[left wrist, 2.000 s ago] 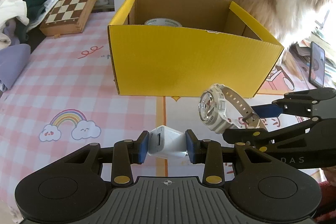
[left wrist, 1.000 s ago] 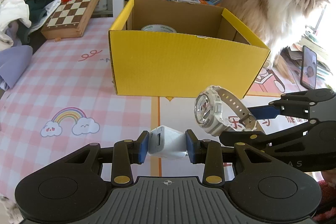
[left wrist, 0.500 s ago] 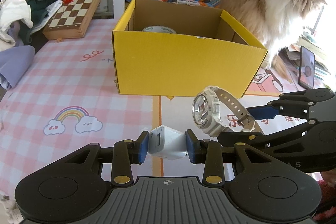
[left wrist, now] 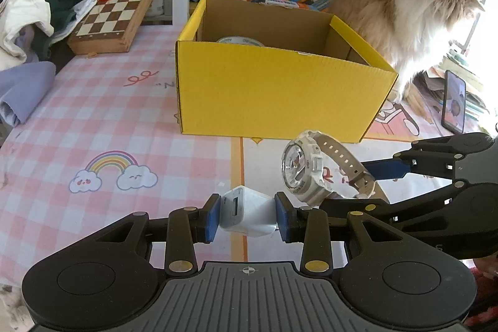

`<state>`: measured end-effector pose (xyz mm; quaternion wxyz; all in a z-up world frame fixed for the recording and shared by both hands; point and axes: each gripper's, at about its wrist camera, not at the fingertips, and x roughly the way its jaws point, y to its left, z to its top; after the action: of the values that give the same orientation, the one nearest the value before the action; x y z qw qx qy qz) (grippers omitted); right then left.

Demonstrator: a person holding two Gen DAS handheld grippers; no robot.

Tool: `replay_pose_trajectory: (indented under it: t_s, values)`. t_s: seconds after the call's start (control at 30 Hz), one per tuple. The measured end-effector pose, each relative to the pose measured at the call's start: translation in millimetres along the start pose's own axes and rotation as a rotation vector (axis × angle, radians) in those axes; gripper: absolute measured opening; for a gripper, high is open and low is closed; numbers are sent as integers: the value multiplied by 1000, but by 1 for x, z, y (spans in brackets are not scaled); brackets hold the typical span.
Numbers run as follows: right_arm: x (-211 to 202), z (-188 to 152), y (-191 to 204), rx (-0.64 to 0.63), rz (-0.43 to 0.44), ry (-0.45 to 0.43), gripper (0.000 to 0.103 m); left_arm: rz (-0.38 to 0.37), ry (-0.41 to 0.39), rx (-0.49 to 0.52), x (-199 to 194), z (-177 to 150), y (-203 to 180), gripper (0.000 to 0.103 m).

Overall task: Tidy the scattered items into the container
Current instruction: 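Lift the plug with the left tool while the right tool lifts the watch toward the box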

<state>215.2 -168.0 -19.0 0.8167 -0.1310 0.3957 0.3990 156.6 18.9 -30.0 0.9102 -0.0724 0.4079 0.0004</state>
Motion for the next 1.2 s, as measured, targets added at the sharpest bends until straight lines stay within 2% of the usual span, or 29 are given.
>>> replay_pose_trajectory:
  t_s: [0.3,0.77,0.97,1.2]
  values:
    - [-13,10,2,-17,5,-48,52,-11,-67,33,-20,12,-6,35]
    - [-67,55,-6,-44,16,-257,52,-33,-257,42,-62,60,-11,35]
    - [-77,75,-15,-73,10,-307,52,-27,-308,69,-64,83,-14,35]
    - [-71,94,-36,-72,-40,-326,52,-3,-333,80,-56,106,-12,35]
